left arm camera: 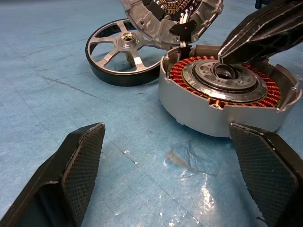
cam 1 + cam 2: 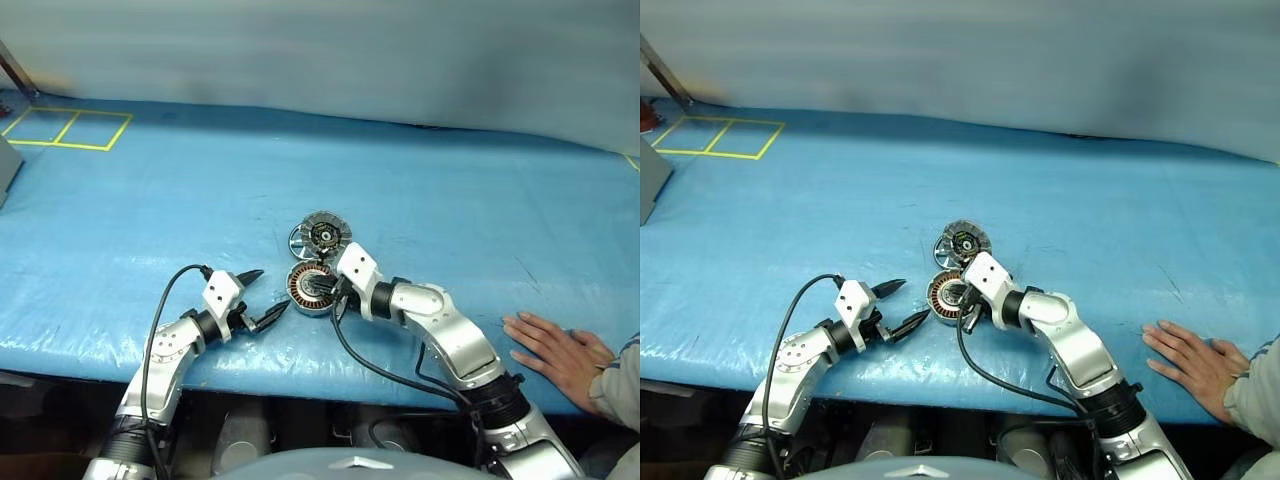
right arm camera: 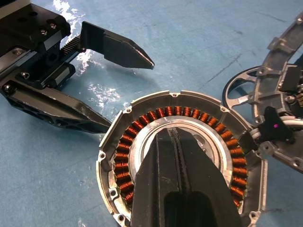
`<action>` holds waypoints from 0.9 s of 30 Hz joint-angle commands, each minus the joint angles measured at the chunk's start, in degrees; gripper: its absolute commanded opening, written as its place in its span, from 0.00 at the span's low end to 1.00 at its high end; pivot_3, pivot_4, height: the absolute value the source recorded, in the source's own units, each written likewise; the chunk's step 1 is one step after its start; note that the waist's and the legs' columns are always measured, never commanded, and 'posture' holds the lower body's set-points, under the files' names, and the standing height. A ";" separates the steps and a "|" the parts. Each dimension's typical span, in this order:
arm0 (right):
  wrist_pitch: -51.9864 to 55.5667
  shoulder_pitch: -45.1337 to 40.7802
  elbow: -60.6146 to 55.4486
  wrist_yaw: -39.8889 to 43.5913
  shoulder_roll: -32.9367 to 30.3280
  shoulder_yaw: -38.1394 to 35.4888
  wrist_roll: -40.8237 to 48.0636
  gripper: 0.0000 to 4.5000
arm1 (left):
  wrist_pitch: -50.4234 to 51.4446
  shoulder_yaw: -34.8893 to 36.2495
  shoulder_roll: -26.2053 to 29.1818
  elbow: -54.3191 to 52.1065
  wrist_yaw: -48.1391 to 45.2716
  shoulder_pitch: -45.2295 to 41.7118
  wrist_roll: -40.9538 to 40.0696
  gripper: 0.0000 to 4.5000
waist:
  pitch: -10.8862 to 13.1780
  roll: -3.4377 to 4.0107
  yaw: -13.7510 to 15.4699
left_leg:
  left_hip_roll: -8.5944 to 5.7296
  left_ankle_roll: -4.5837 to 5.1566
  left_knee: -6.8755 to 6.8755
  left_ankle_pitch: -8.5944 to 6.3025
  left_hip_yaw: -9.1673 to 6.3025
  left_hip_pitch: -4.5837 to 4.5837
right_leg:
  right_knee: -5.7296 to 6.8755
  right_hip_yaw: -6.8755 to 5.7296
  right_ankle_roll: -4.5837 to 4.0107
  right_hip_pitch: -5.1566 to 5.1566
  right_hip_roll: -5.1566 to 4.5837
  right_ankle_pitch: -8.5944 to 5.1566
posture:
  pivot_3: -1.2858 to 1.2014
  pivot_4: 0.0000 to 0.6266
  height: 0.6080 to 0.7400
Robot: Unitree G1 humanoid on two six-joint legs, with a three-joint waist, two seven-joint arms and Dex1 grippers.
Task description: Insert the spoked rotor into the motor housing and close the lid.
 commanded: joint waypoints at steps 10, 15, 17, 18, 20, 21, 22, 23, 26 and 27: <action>-0.95 -0.95 -1.94 -2.26 -0.70 -2.36 -0.06 0.00 | -0.99 0.08 0.03 -0.08 -0.31 -0.56 -0.13 1.00 | 0.00 0.00 0.00 | 0.00 -0.01 -0.01 0.00 -0.01 -0.01 | -0.01 -0.01 -0.01 -0.01 0.00 0.00 | 0.52 0.24 1.00; -1.19 -1.53 -0.91 -3.01 -0.94 -2.71 -0.30 0.00 | -1.08 0.04 -0.04 0.05 -0.36 -0.65 -0.15 1.00 | 0.00 0.00 0.00 | 0.00 -0.01 0.00 0.00 -0.01 -0.01 | 0.00 -0.02 -0.01 -0.01 0.01 -0.01 | 0.52 0.24 1.00; -1.27 -1.69 -0.28 -3.04 -0.96 -2.70 -0.38 0.00 | -1.12 0.05 -0.06 0.10 -0.34 -0.65 -0.14 1.00 | 0.00 0.00 0.00 | 0.00 -0.01 -0.01 0.00 -0.01 -0.01 | 0.00 -0.01 -0.01 -0.01 0.01 -0.01 | 0.52 0.24 1.00; -1.24 -1.70 0.10 -2.93 -0.99 -2.54 -0.42 0.00 | -1.12 0.06 -0.08 0.12 -0.33 -0.65 -0.15 1.00 | 0.00 0.00 0.00 | 0.00 -0.01 -0.01 0.00 -0.01 -0.02 | 0.00 -0.01 -0.01 -0.01 0.01 -0.01 | 0.52 0.24 1.00; -1.08 -1.50 0.72 -2.44 -0.99 -2.02 -0.29 0.00 | -1.14 0.07 -0.12 0.13 -0.29 -0.63 -0.15 1.00 | 0.00 0.00 0.00 | 0.00 -0.01 -0.01 0.00 -0.01 -0.02 | 0.00 -0.02 -0.01 -0.01 0.01 -0.01 | 0.52 0.24 1.00; -1.03 -1.33 0.97 -2.23 -0.89 -1.81 -0.14 0.00 | -1.15 0.07 -0.14 0.13 -0.28 -0.62 -0.16 1.00 | 0.00 0.00 0.00 | 0.00 -0.01 -0.01 0.00 -0.01 -0.02 | 0.00 -0.01 -0.01 -0.01 0.01 -0.01 | 0.52 0.24 1.00; -1.04 -1.12 1.27 -2.07 -0.77 -1.53 -0.10 0.00 | -1.16 0.07 -0.15 0.12 -0.28 -0.59 -0.17 1.00 | 0.00 0.00 0.00 | 0.00 -0.01 -0.01 0.00 -0.01 -0.01 | 0.00 -0.02 -0.01 -0.01 0.01 -0.01 | 0.52 0.24 1.00; -1.09 -0.92 1.49 -1.91 -0.68 -1.27 -0.09 0.00 | -1.18 0.07 -0.16 0.12 -0.27 -0.57 -0.16 1.00 | 0.00 0.00 0.00 | 0.00 -0.01 -0.01 0.00 -0.01 -0.02 | 0.00 -0.02 -0.01 -0.01 0.01 -0.01 | 0.52 0.24 1.00; -1.13 -0.35 1.27 -1.15 -0.20 -1.07 0.99 0.00 | -1.18 0.08 -0.13 0.12 -0.30 -0.53 -0.16 1.00 | 0.00 0.00 -0.01 | 0.00 0.00 -0.01 0.00 -0.01 -0.01 | 0.00 -0.02 -0.01 0.00 0.01 -0.01 | 0.52 0.24 1.00; -1.06 -0.26 1.08 -1.03 -0.07 -1.15 1.33 0.00 | -1.17 0.06 -0.11 0.12 -0.31 -0.52 -0.14 1.00 | 0.00 0.00 -0.02 | 0.00 -0.01 -0.01 0.00 -0.01 -0.01 | 0.00 -0.02 -0.01 0.00 0.02 0.00 | 0.52 0.24 1.00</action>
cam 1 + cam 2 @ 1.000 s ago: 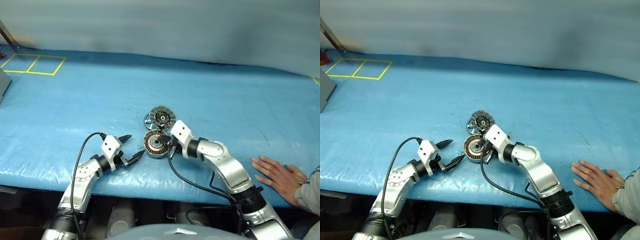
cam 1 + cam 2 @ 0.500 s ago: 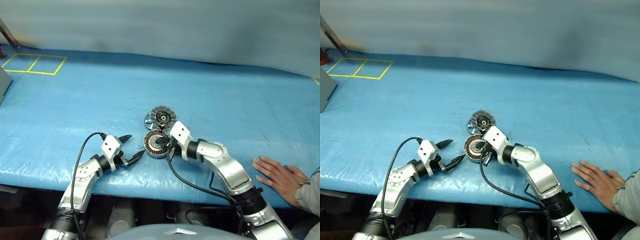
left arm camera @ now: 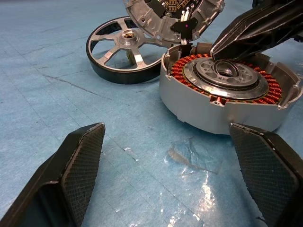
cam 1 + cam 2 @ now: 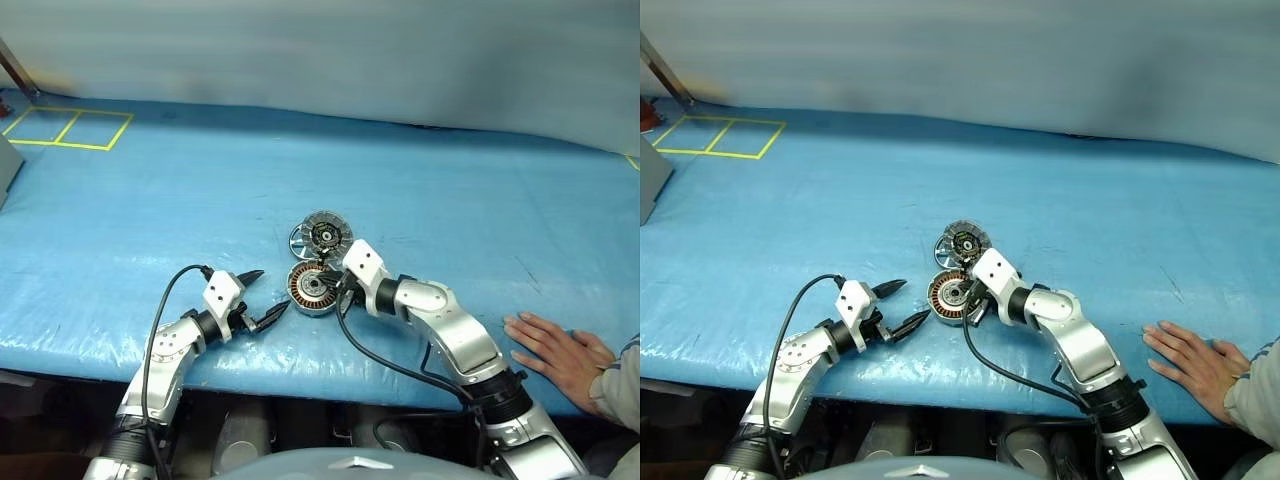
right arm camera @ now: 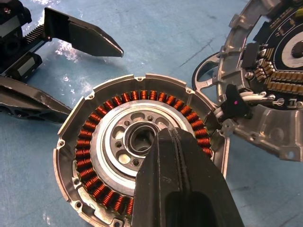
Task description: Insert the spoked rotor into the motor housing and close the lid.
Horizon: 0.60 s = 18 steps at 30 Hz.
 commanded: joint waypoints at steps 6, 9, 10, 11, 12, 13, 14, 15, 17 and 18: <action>-0.57 0.84 -2.31 1.70 0.70 -0.08 2.16 0.00 | -1.12 0.02 -0.03 -0.16 -0.31 -0.54 -0.17 1.00 | 0.00 0.00 -0.02 | 0.00 0.00 0.00 0.00 0.00 0.01 | 0.00 0.00 0.00 0.00 0.00 0.00 | 0.52 0.24 1.00; 0.02 1.06 -3.82 2.10 1.26 -0.43 3.45 0.00 | -1.15 -0.02 -0.05 -0.07 -0.36 -0.60 -0.13 1.00 | 0.00 0.00 -0.02 | 0.00 0.00 0.00 0.00 0.00 0.00 | 0.00 0.00 0.00 0.00 0.00 0.00 | 0.52 0.24 1.00; 0.18 1.10 -4.16 2.16 1.40 -0.47 3.67 0.00 | -1.15 -0.05 -0.07 -0.04 -0.37 -0.60 -0.11 1.00 | 0.01 0.01 -0.02 | 0.00 0.00 -0.01 0.00 -0.01 0.00 | 0.00 0.00 0.00 0.00 0.01 0.00 | 0.52 0.24 1.00; 0.38 1.14 -4.45 2.16 1.51 -0.43 3.79 0.00 | -1.15 -0.08 -0.11 0.00 -0.36 -0.62 -0.07 1.00 | 0.01 0.01 0.00 | 0.00 0.00 -0.01 0.00 -0.01 0.00 | 0.00 0.00 0.00 -0.01 0.02 0.00 | 0.52 0.24 1.00; 0.50 1.18 -4.64 2.20 1.50 -0.26 3.82 0.00 | -1.15 -0.11 -0.14 0.04 -0.35 -0.65 -0.04 1.00 | 0.01 0.01 0.00 | 0.00 0.00 -0.01 0.00 -0.01 0.00 | 0.01 0.00 0.00 -0.01 0.01 0.00 | 0.52 0.24 1.00; 0.58 1.25 -4.76 2.17 1.51 -0.07 3.80 0.00 | -1.14 -0.13 -0.19 0.09 -0.34 -0.67 -0.02 1.00 | 0.01 0.01 0.01 | 0.00 0.00 0.00 0.00 -0.01 0.00 | 0.01 0.00 0.00 0.00 0.01 0.00 | 0.52 0.24 1.00; 0.61 1.34 -4.77 2.14 1.53 0.13 3.74 0.00 | -1.14 -0.15 -0.22 0.12 -0.33 -0.69 0.01 1.00 | 0.01 0.01 0.01 | 0.00 0.00 0.01 0.00 -0.01 0.00 | 0.01 -0.01 0.00 0.01 0.00 0.00 | 0.52 0.24 1.00; 0.57 1.40 -4.63 2.12 1.55 0.29 3.65 0.00 | -1.13 -0.15 -0.25 0.14 -0.33 -0.71 0.02 1.00 | 0.01 0.01 0.01 | 0.00 0.00 0.02 0.00 -0.01 0.00 | 0.00 -0.01 0.00 0.01 -0.01 0.00 | 0.52 0.24 1.00; 0.31 1.42 -4.16 1.67 1.45 0.49 3.03 0.00 | -1.13 -0.17 -0.28 0.14 -0.32 -0.68 0.03 1.00 | 0.01 0.01 0.02 | 0.00 0.00 0.03 0.00 -0.01 0.00 | 0.00 -0.01 0.00 0.00 -0.02 0.00 | 0.52 0.24 1.00; 0.13 1.35 -3.94 1.20 1.44 0.39 2.66 0.00 | -1.15 -0.16 -0.28 0.16 -0.33 -0.68 0.01 1.00 | 0.01 0.01 0.01 | 0.00 0.00 0.03 0.00 -0.01 0.00 | 0.00 -0.01 0.00 0.00 -0.02 0.00 | 0.52 0.24 1.00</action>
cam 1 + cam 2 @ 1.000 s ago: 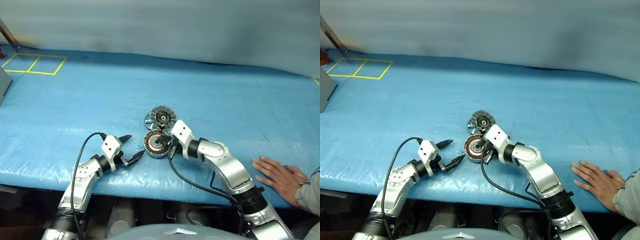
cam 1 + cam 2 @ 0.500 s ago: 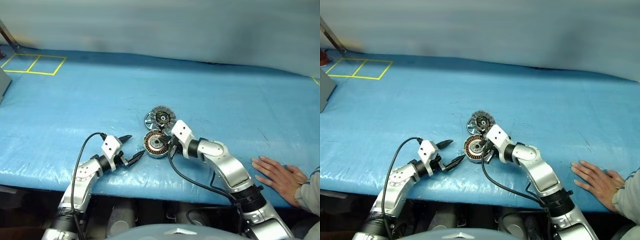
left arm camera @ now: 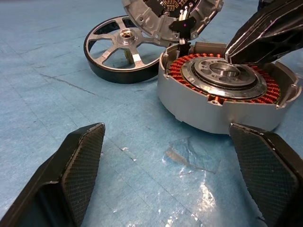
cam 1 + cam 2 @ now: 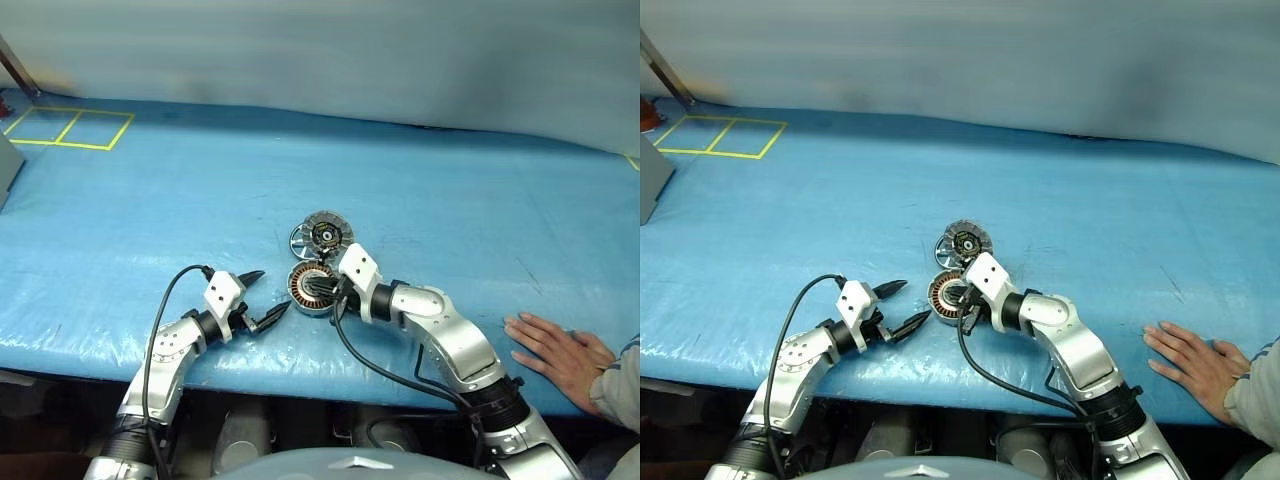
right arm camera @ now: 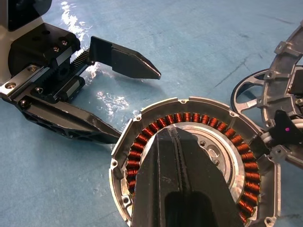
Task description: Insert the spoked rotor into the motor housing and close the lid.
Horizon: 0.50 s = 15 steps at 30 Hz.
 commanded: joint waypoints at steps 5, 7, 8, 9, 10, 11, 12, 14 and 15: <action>-0.38 -0.78 -1.85 -1.13 -0.18 -1.54 0.49 0.00 | -1.27 -0.03 -0.16 -0.25 -0.04 -0.43 -0.03 1.00 | 0.00 0.00 -0.01 | 0.00 0.00 -0.01 0.00 -0.01 -0.01 | 0.00 0.00 -0.01 -0.01 0.01 0.00 | 0.52 0.24 1.00; -0.57 -0.92 -1.66 -1.12 -0.21 -1.31 0.37 0.00 | -1.30 -0.05 -0.18 -0.13 -0.01 -0.41 0.02 1.00 | 0.00 0.00 -0.01 | 0.00 0.00 -0.01 0.00 -0.01 -0.01 | 0.00 0.00 -0.01 -0.01 0.01 0.00 | 0.52 0.24 1.00; -0.67 -0.99 -1.40 -1.22 -0.12 -1.22 0.29 0.00 | -1.29 -0.05 -0.18 -0.13 0.00 -0.41 0.03 1.00 | 0.00 0.00 -0.01 | 0.00 0.00 -0.01 0.00 -0.01 -0.01 | 0.00 0.00 -0.01 0.00 0.01 0.00 | 0.52 0.24 1.00; -0.73 -1.03 -1.18 -1.31 -0.02 -1.14 0.23 0.00 | -1.29 -0.04 -0.19 -0.13 0.02 -0.42 0.02 1.00 | 0.00 0.00 -0.01 | 0.00 0.00 -0.01 0.00 -0.01 0.00 | 0.00 0.00 -0.01 0.00 0.01 0.00 | 0.52 0.24 1.00; -0.69 -1.01 -1.03 -1.31 0.04 -0.98 0.21 0.00 | -1.31 -0.03 -0.20 -0.12 0.05 -0.42 0.03 1.00 | 0.00 0.00 -0.01 | 0.00 0.00 -0.01 0.00 -0.01 0.00 | 0.00 0.00 -0.01 -0.01 0.01 0.00 | 0.52 0.24 1.00; -0.50 -0.91 -0.93 -1.14 0.05 -0.72 0.28 0.00 | -1.34 -0.01 -0.20 -0.11 0.09 -0.41 0.04 1.00 | 0.00 0.00 -0.01 | 0.00 0.00 -0.01 0.00 -0.01 0.00 | 0.00 0.00 -0.01 0.00 0.01 0.00 | 0.52 0.24 1.00; -0.34 -0.79 -0.83 -0.96 0.03 -0.47 0.33 0.00 | -1.37 0.01 -0.20 -0.11 0.13 -0.40 0.05 1.00 | 0.00 0.00 -0.01 | 0.00 0.00 -0.01 0.00 -0.01 0.00 | 0.00 0.00 -0.01 0.00 0.00 0.00 | 0.52 0.24 1.00; -0.36 -0.51 0.77 -1.32 -0.15 0.23 -0.64 0.00 | -1.41 0.05 -0.19 -0.14 0.26 -0.36 0.09 1.00 | 0.00 0.00 -0.01 | 0.00 0.00 -0.01 0.00 -0.01 -0.01 | 0.00 0.00 -0.01 0.00 0.00 0.00 | 0.52 0.24 1.00; -0.43 -0.46 1.52 -1.61 -0.23 0.44 -1.16 0.00 | -1.43 0.05 -0.19 -0.14 0.32 -0.35 0.10 1.00 | 0.00 0.00 -0.01 | 0.00 0.00 -0.01 0.00 -0.01 0.00 | 0.00 0.00 -0.01 0.00 0.00 0.00 | 0.52 0.24 1.00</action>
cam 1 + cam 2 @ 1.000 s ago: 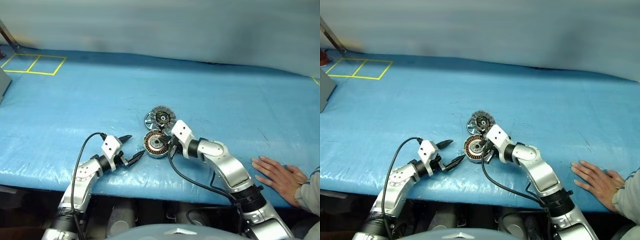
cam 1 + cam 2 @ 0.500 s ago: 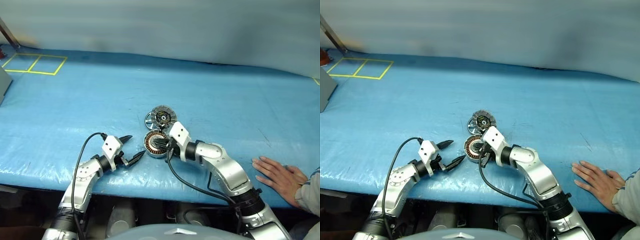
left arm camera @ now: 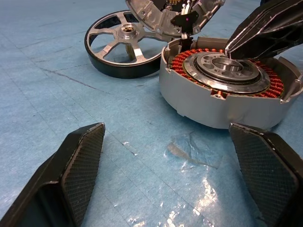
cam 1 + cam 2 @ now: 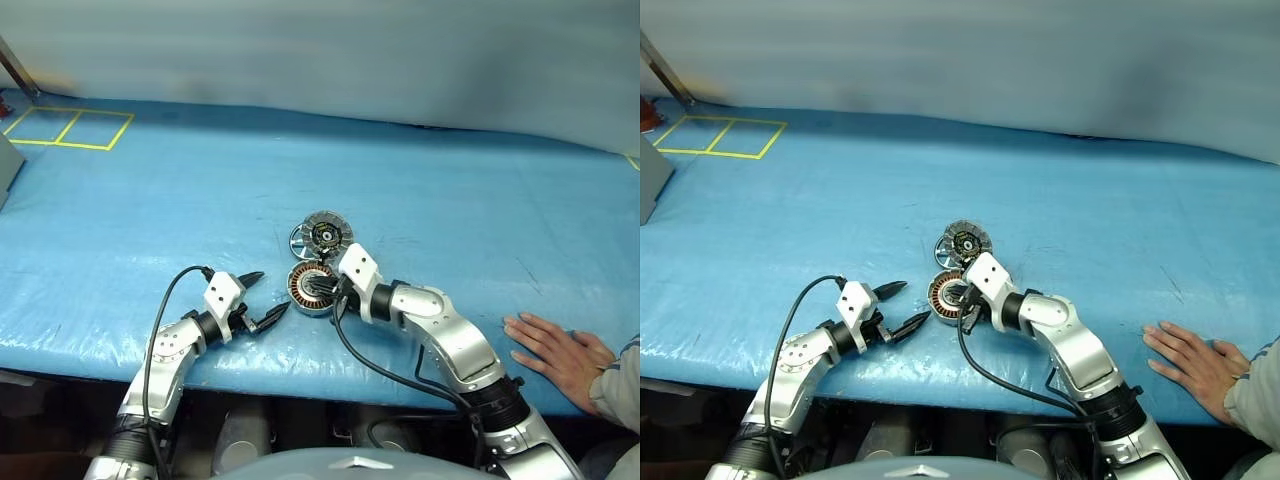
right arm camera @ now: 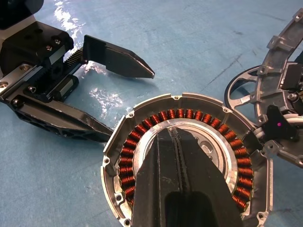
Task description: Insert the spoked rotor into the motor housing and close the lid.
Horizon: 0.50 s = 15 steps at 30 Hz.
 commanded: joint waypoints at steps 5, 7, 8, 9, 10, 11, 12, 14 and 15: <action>-0.90 -0.17 3.33 -1.32 -0.91 1.91 -3.46 0.00 | -0.87 0.05 -0.12 -0.60 0.36 -0.28 -0.01 1.00 | -0.01 0.00 0.00 | 0.00 0.00 0.01 0.00 -0.02 0.08 | 0.00 -0.02 0.00 0.03 0.00 0.00 | 0.52 0.24 1.00; -0.81 -0.20 3.62 -1.96 -1.01 1.98 -4.12 0.00 | -0.88 0.05 -0.09 -0.57 0.38 -0.26 -0.01 1.00 | -0.01 0.00 0.00 | 0.00 0.00 0.01 0.00 -0.02 0.13 | 0.00 -0.02 0.00 0.03 -0.01 0.00 | 0.52 0.24 1.00; -0.79 -0.22 3.69 -2.10 -1.00 1.94 -4.22 0.00 | -0.86 0.04 -0.07 -0.57 0.38 -0.25 -0.02 1.00 | -0.01 0.00 0.00 | 0.00 0.00 0.01 0.00 -0.03 0.18 | 0.00 -0.02 0.00 0.02 -0.02 0.00 | 0.52 0.24 1.00; -0.78 -0.24 3.71 -2.16 -0.97 1.89 -4.21 0.00 | -0.86 0.04 -0.06 -0.57 0.38 -0.25 -0.03 1.00 | -0.01 0.00 -0.01 | 0.00 -0.01 0.01 0.00 -0.04 0.21 | -0.01 -0.03 0.00 0.01 -0.03 0.00 | 0.52 0.24 1.00; -0.65 -0.31 3.66 -2.32 -0.98 1.82 -4.30 0.00 | -0.85 0.02 -0.04 -0.56 0.38 -0.26 -0.02 1.00 | -0.01 0.00 -0.01 | 0.00 -0.01 0.01 0.00 -0.05 0.22 | -0.01 -0.04 0.00 0.00 -0.03 0.00 | 0.52 0.24 1.00; -0.63 -0.50 3.78 -2.58 -1.31 2.08 -4.97 0.00 | -0.87 0.01 -0.03 -0.52 0.38 -0.27 0.00 1.00 | -0.01 0.00 -0.01 | 0.00 -0.01 0.02 -0.01 -0.05 0.23 | -0.01 -0.05 0.00 -0.01 -0.04 0.00 | 0.52 0.24 1.00; -0.61 -0.65 3.87 -2.78 -1.55 2.29 -5.47 0.00 | -0.88 0.00 -0.02 -0.49 0.39 -0.29 0.02 1.00 | -0.01 0.00 -0.01 | 0.00 -0.01 0.02 -0.01 -0.05 0.23 | -0.01 -0.05 0.00 0.00 -0.04 0.00 | 0.52 0.24 1.00; -0.83 -0.92 4.51 -3.85 -2.00 2.70 -7.17 0.00 | -0.88 -0.02 -0.03 -0.49 0.37 -0.30 -0.01 1.00 | -0.02 0.00 0.02 | 0.00 -0.01 0.02 -0.01 -0.06 0.23 | -0.01 -0.05 0.00 0.00 -0.05 0.00 | 0.52 0.24 1.00; -1.03 -0.95 4.68 -4.29 -2.02 2.56 -7.58 0.00 | -0.89 -0.02 -0.03 -0.50 0.38 -0.29 -0.01 1.00 | -0.02 0.01 0.07 | 0.00 -0.01 0.02 -0.01 -0.07 0.23 | -0.01 -0.06 0.00 0.00 -0.05 0.00 | 0.52 0.24 1.00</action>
